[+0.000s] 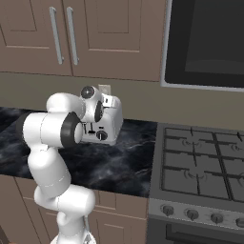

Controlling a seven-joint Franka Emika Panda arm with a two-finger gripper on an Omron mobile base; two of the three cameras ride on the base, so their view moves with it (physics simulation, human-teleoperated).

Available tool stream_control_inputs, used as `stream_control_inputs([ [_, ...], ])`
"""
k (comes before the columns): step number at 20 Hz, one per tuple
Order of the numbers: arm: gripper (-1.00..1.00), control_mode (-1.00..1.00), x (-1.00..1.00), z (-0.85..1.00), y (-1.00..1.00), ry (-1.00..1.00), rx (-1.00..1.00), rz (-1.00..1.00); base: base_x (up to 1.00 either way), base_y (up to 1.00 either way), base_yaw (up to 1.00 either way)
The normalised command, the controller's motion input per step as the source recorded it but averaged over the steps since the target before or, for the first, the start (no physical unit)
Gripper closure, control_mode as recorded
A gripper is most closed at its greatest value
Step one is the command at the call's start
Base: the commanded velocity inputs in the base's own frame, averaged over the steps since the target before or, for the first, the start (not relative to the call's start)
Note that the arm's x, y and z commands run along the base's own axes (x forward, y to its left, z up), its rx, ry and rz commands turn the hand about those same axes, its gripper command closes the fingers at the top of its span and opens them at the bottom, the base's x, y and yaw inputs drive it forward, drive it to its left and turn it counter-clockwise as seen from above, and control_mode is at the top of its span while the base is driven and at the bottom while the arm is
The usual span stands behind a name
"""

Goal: Start the toaster. Once the lever pops up, take the bread to the plate on the dining counter.

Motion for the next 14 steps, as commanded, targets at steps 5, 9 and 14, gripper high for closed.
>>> stream_control_inputs([
  [5,-1.00,-1.00,0.00,0.00,0.00,0.00,0.00,0.00,0.00,0.00,0.00],
  [9,-1.00,-1.00,0.00,0.00,0.00,0.00,0.00,0.00,0.00,0.00,0.00],
  [14,-1.00,-1.00,0.00,0.00,0.00,0.00,0.00,0.00,0.00,0.00,0.00],
])
